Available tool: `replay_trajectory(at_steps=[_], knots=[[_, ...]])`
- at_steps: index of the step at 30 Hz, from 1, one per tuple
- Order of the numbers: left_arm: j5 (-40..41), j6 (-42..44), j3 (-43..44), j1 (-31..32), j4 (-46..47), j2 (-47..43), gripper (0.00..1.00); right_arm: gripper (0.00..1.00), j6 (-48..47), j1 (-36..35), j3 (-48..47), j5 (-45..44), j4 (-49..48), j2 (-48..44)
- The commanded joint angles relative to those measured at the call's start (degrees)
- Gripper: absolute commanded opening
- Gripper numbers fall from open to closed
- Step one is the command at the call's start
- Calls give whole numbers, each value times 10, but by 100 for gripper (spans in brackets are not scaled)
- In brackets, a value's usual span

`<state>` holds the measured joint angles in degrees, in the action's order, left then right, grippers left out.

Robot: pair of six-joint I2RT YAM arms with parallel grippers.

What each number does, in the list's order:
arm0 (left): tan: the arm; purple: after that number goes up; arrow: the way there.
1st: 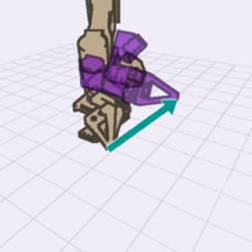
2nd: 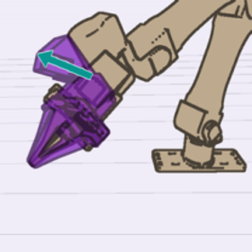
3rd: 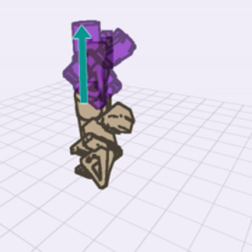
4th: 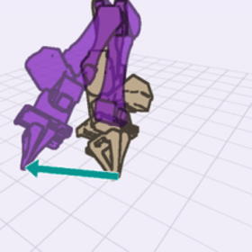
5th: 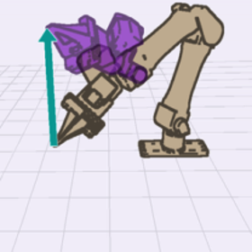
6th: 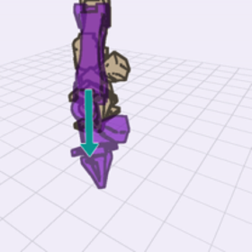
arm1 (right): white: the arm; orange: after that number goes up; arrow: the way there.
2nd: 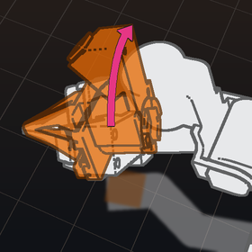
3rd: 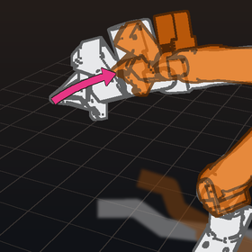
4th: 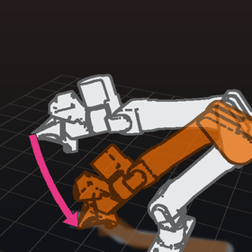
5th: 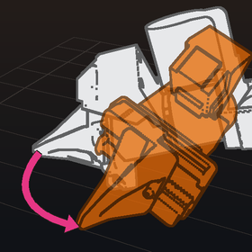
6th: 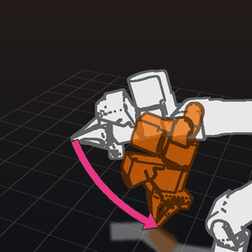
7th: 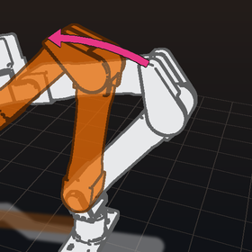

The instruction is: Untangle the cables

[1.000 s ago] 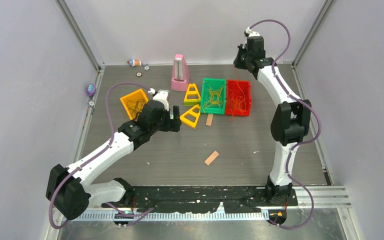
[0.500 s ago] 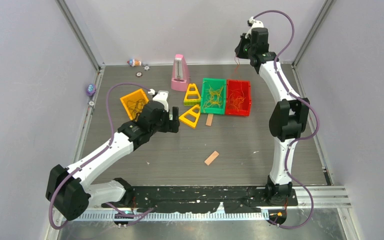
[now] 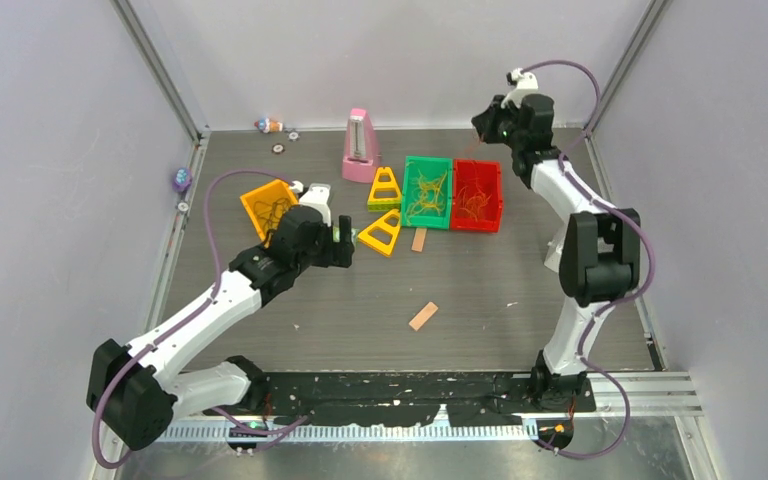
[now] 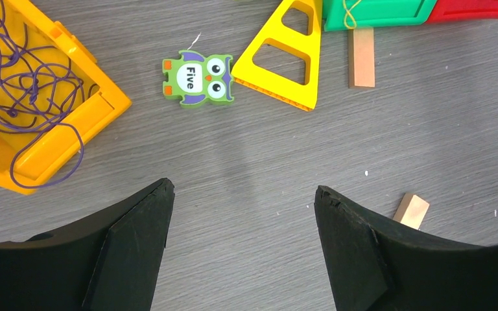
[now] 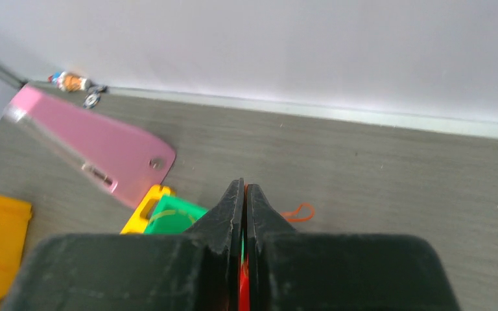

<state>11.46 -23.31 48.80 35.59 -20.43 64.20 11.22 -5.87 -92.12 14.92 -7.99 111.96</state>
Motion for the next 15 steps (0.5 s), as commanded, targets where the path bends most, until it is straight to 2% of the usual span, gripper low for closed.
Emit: replay_trajectory(at_steps=[1, 4, 8, 12, 15], knots=[[4, 6, -6, -3, 15, -12, 80, 5, 7, 2, 185, 52, -214, -124], [1, 9, -6, -3, 16, -10, 80, 5, 5, 2, 262, 45, -267, -169], [-4, 8, -8, -3, 20, -9, 80, 5, 4, 2, 355, 23, -277, -217], [-11, 4, -12, -3, 23, -14, 80, 5, -9, 2, 406, -37, -224, -226], [-12, 3, -20, -3, 27, -22, 80, 5, 6, 2, 405, -75, -167, -210]])
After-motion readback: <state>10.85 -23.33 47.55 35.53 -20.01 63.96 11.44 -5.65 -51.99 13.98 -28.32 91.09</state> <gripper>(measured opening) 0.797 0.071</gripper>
